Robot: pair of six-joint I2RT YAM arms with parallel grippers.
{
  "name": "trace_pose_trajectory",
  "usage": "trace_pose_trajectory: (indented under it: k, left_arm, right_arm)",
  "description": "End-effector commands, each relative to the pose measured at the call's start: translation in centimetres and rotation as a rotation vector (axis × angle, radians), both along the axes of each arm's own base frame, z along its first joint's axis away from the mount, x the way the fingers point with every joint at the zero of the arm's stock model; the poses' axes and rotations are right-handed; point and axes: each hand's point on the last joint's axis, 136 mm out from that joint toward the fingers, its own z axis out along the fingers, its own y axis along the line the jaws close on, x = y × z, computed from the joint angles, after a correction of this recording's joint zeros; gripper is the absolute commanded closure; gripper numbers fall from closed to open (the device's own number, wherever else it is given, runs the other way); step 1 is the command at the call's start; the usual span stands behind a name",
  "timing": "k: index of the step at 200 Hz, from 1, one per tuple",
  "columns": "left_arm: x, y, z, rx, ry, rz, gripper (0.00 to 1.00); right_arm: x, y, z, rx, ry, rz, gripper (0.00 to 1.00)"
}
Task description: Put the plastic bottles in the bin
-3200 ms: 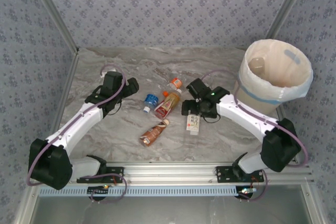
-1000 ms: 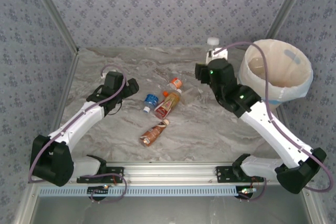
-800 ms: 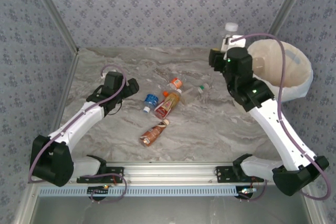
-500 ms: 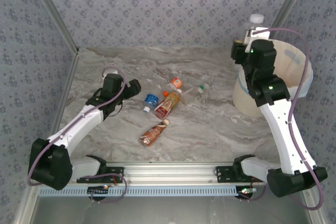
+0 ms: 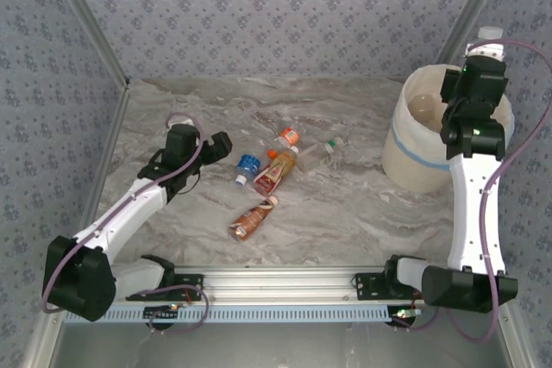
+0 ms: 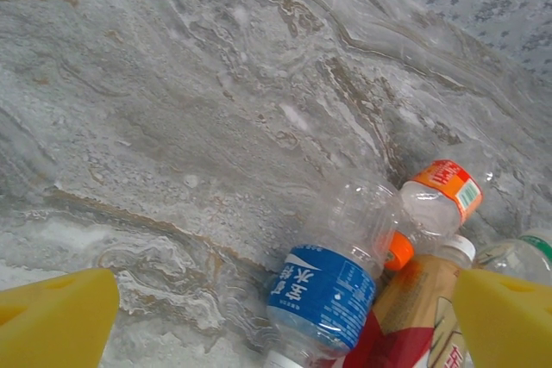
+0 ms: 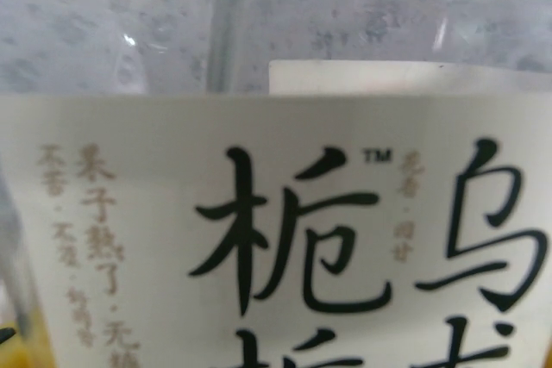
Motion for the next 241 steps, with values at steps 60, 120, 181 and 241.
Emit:
trace_pose_trajectory:
  k: [60,120,181,241]
  left_arm:
    - [-2.8,-2.8,-0.8,-0.161,0.134,-0.126,0.00]
    - [-3.9,-2.1,-1.3,-0.135,0.154,-0.120,0.01]
    - [-4.2,-2.1,-1.4,-0.112,0.160,-0.137,0.01]
    - [-5.0,-2.7,-3.0,-0.090,0.208,-0.201,0.01]
  right_arm:
    - [2.5,-4.0,-5.2,-0.209,0.279,-0.047,0.22]
    - [1.7,-3.6,-5.0,-0.155,0.253,-0.095,0.04]
    - [1.4,-1.1,-3.8,-0.035,0.132,-0.011,0.00]
    - [0.8,3.5,-3.3,0.166,0.012,0.187,0.00]
